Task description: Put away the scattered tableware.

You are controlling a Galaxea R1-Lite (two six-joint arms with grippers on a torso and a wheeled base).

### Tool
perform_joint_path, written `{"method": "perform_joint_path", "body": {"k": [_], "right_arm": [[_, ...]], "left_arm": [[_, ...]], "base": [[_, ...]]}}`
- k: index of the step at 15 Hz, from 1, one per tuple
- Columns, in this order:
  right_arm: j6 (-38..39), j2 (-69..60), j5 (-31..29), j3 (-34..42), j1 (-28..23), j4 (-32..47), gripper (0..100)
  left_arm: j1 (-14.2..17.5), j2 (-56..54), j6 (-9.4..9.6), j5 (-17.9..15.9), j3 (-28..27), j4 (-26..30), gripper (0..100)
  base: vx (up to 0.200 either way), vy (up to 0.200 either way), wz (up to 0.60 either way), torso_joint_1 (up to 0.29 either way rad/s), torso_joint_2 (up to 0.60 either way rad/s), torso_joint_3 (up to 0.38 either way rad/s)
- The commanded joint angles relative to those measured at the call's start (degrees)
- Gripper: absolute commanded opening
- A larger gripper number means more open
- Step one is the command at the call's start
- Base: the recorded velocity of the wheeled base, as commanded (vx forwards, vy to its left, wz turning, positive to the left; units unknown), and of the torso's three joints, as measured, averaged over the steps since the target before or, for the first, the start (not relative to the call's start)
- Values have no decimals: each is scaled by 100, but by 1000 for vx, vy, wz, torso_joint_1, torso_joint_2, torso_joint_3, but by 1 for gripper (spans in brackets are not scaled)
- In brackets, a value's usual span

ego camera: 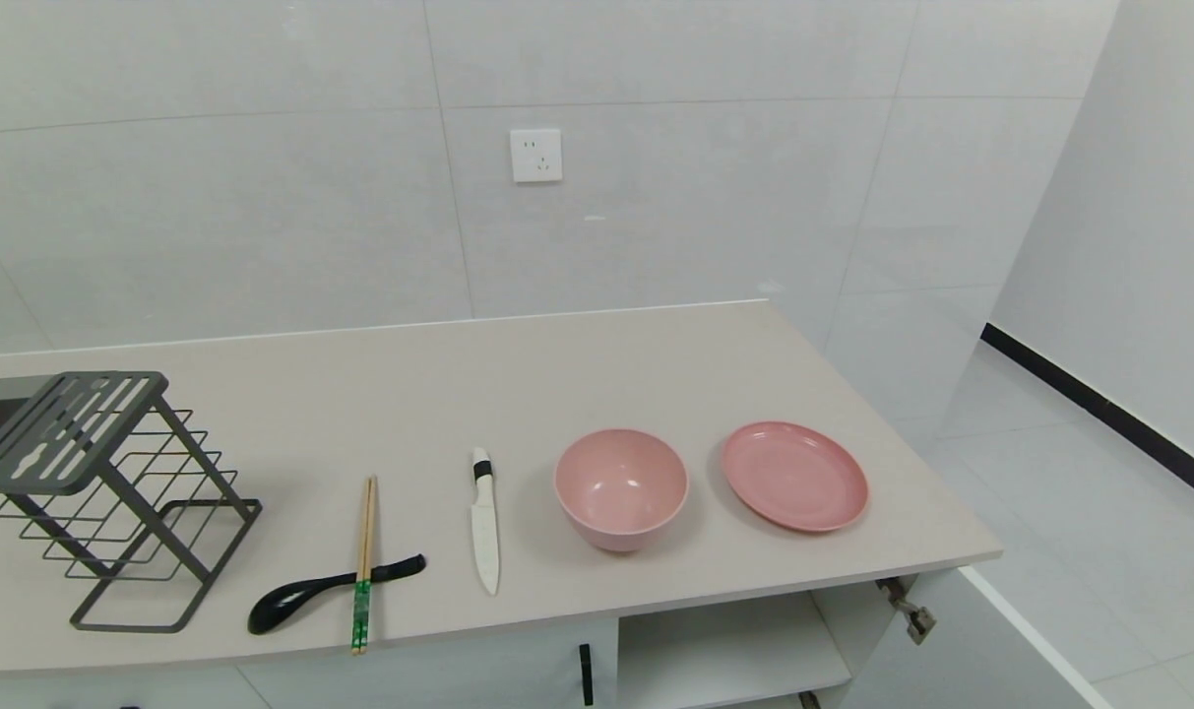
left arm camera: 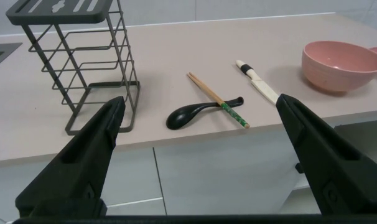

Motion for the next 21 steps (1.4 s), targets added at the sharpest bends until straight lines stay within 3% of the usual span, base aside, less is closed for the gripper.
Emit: {"method": "perform_joint_path", "body": {"k": [1, 6, 14, 21], "right_arm": [[-70, 1301, 26, -68, 108, -173, 100], [-52, 2391, 17, 28, 99, -727, 100], [-35, 5177, 26, 353, 64, -3064, 100], [-52, 6117, 114, 213, 143, -3706, 100]], "left_arm": [[1, 7, 2, 1, 0, -3, 100], [1, 7, 11, 1, 0, -3, 100], [1, 7, 2, 1, 0, 5, 100], [1, 7, 11, 1, 0, 5, 100]], "base": [[0, 0, 0, 0, 0, 0], [0, 0, 0, 0, 0, 0], [0, 0, 0, 0, 0, 0], [0, 0, 0, 0, 0, 0]]}}
